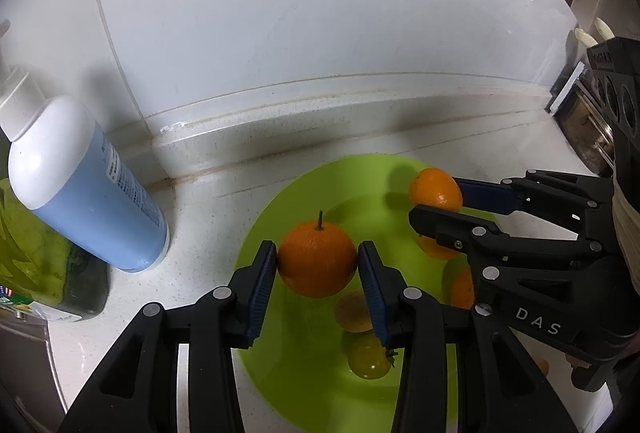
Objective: Organize fruits
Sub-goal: 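Open both tools to drop the two oranges onto the plate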
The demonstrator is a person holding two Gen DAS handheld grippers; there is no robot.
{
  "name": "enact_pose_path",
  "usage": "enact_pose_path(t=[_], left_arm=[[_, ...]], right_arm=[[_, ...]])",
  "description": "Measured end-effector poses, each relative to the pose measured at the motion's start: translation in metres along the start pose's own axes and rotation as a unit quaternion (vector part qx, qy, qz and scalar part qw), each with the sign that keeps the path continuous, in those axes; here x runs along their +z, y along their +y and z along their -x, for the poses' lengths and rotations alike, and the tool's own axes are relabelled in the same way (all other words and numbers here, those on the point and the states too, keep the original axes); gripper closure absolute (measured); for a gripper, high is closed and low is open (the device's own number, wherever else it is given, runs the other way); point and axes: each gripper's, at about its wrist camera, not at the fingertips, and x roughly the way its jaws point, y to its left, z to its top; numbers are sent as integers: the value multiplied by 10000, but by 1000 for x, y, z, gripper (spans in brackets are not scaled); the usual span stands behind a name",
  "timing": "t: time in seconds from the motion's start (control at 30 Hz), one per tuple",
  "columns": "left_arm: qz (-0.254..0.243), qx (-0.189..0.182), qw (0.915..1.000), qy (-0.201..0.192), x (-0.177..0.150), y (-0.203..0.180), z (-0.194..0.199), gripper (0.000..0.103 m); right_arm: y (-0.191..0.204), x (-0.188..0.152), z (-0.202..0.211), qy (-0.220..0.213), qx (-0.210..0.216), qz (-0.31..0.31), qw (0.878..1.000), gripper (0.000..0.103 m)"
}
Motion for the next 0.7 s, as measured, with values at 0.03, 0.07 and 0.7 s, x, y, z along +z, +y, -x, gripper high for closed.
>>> enact_pose_path(t=[0.03,0.07,0.7], left_arm=[[4,-8,10000,-15,0,0,1,62],[8,-8,10000,-28,0,0,2,62],[110,130,9985,-527,-12,-7,57,61]], right_arm=[[0,0,0,-6,7,-22,10000,70],[-1,0,0,-8,14,-43,10000,70],[14,-10,51,-499,35,-29,9987,69]])
